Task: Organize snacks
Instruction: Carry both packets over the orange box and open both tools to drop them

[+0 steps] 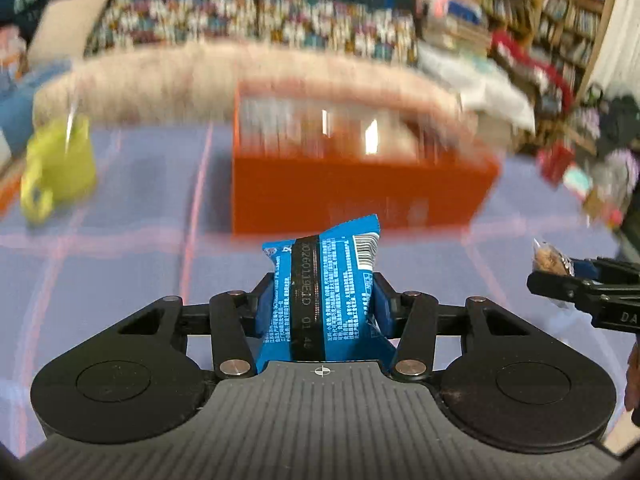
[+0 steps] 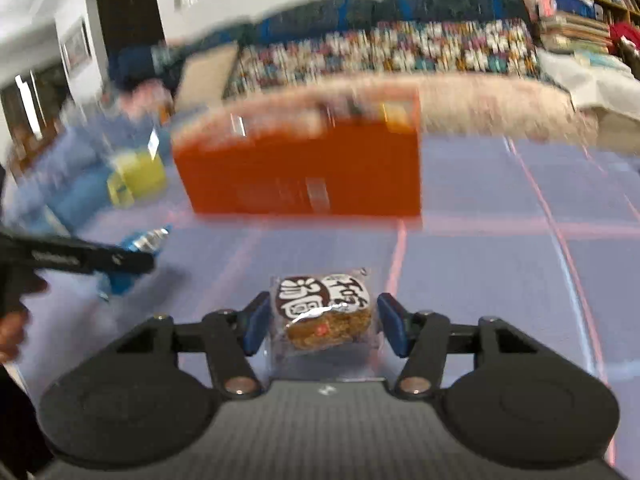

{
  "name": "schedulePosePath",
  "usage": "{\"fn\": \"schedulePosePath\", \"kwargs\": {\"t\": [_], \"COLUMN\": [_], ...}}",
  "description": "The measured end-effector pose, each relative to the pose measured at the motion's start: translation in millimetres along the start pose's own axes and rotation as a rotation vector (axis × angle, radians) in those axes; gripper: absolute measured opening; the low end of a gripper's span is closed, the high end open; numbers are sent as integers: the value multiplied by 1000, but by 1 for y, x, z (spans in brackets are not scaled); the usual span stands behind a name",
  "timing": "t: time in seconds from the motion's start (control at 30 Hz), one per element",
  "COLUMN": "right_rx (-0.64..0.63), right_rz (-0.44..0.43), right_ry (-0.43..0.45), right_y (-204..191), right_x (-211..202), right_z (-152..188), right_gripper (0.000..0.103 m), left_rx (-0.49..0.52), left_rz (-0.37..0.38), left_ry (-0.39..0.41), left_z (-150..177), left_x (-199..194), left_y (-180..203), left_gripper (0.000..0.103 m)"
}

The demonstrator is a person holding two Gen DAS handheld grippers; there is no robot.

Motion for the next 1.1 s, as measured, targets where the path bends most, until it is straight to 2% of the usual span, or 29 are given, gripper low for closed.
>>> {"fn": "schedulePosePath", "kwargs": {"t": [0.13,0.23,0.27,0.33,0.37,0.4,0.5,0.57,0.7,0.77,0.8,0.93,1.1], "right_rx": [-86,-125,-132,-101,-77,-57,-58,-81,-80,-94,-97,-70,47], "right_rz": [11,23,23,10,-4,-21,-38,-28,-17,0,6,21,66], "right_ry": [120,134,113,79,82,94,156,181,148,129,126,92,57], "right_y": [-7,-6,-5,-1,0,0,-3,-6,-11,-14,-15,-18,-4], "right_x": [34,77,95,119,121,117,85,63,34,22,16,-5,-19], "right_z": [-92,-139,-150,-163,-169,-173,-174,-166,-136,-118,-111,-70,-17], "right_gripper": [59,63,72,80,81,81,95,94,95,101,100,100,101], "left_rx": [-1,4,11,-9,-20,-21,-7,-2,-5,9,16,50,64], "left_rz": [-22,-5,6,-13,-27,-34,-41,-46,-61,-81,-93,-106,-141], "left_ry": [111,119,108,98,103,114,132,137,109,94,87,42,-9], "left_z": [-88,-139,-151,-161,-162,-162,-147,-130,-89,-71,-60,-20,25], "left_x": [15,41,52,67,70,69,55,43,24,15,10,0,-6], "left_y": [1,9,13,11,10,8,8,9,13,15,16,24,29], "left_gripper": [14,14,18,44,58,57,59,65,74,78,80,82,82]}}
Point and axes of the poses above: each gripper's, at about its wrist camera, not at the fingertips, and x roughly the way its jaws point, y to its right, z to its underside, the point moved 10 cm from there along x, roughly the way its jaws point, and after that the axes turned 1 degree about -x, right-handed, at the moved point
